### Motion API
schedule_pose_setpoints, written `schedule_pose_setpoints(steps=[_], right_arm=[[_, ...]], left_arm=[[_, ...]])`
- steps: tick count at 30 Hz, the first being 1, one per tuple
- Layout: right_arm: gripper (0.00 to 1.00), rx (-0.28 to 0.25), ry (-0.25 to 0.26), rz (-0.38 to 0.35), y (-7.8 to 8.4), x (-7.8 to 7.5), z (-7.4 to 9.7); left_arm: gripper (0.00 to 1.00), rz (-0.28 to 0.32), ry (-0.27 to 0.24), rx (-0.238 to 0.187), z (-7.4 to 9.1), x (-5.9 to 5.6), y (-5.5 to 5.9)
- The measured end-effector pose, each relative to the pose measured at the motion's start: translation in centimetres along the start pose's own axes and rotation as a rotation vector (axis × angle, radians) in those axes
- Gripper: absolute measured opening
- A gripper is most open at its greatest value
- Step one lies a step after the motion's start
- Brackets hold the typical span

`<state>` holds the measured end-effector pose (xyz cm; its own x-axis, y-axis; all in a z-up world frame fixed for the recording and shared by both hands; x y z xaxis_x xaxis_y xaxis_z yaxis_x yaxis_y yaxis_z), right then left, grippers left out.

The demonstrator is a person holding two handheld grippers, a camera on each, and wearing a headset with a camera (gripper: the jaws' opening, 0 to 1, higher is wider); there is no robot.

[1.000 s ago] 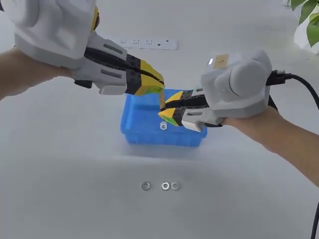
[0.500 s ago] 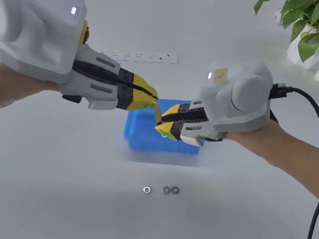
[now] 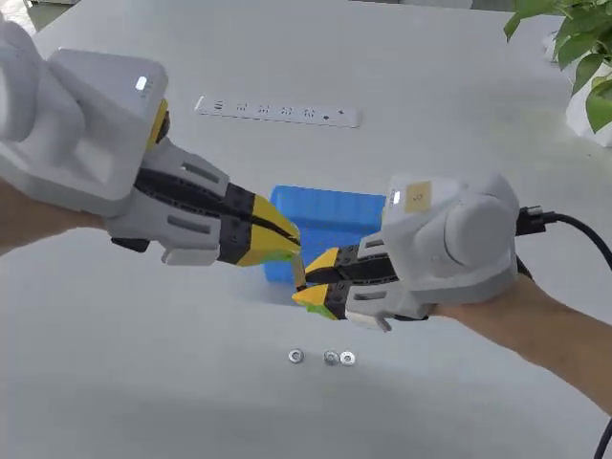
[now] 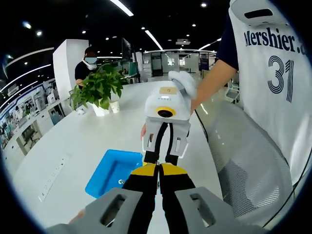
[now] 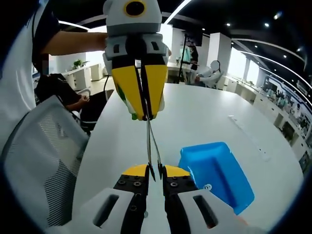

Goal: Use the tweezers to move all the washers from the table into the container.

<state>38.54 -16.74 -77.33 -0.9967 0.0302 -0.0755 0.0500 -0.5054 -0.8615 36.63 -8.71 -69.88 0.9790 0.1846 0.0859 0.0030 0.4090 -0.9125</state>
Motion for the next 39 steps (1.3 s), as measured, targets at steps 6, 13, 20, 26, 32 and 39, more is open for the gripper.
schedule_pose_setpoints(steps=[6,13,20,26,32,39], right_arm=[[0.12,0.015,-0.042,-0.004,0.7,1.1,-0.4],[0.12,0.029,-0.069,-0.006,1.3,1.9,-0.7],[0.12,0.036,-0.086,-0.019,1.9,2.5,-0.9],[0.12,0.052,-0.099,-0.024,2.6,2.9,-1.1],[0.12,0.056,-0.107,-0.028,2.9,3.1,-1.4],[0.12,0.059,-0.111,-0.034,3.2,2.8,-1.8]], left_arm=[[0.05,0.029,0.004,-0.002,-0.2,-1.1,0.8],[0.05,0.049,0.010,0.008,-0.5,-1.8,1.5],[0.05,0.073,0.007,0.006,-0.8,-2.3,2.1],[0.05,0.085,0.007,0.008,-1.0,-2.7,2.8],[0.05,0.082,0.012,0.029,-1.1,-2.9,3.1],[0.05,0.084,0.012,0.037,-1.3,-2.6,3.5]])
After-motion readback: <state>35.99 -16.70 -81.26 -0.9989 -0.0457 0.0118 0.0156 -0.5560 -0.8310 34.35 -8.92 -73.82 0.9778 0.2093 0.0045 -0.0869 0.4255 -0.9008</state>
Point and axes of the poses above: the centre of the closed fingertips' face, and the gripper's own axes: z roughly backward along the fingers, x roughly to its left, y roughly out of its underside, the point moved 6 cm from there along z, roughly backward along the fingers, and after that the axes turned 4 degrees about -x, right-handed, at the moved point
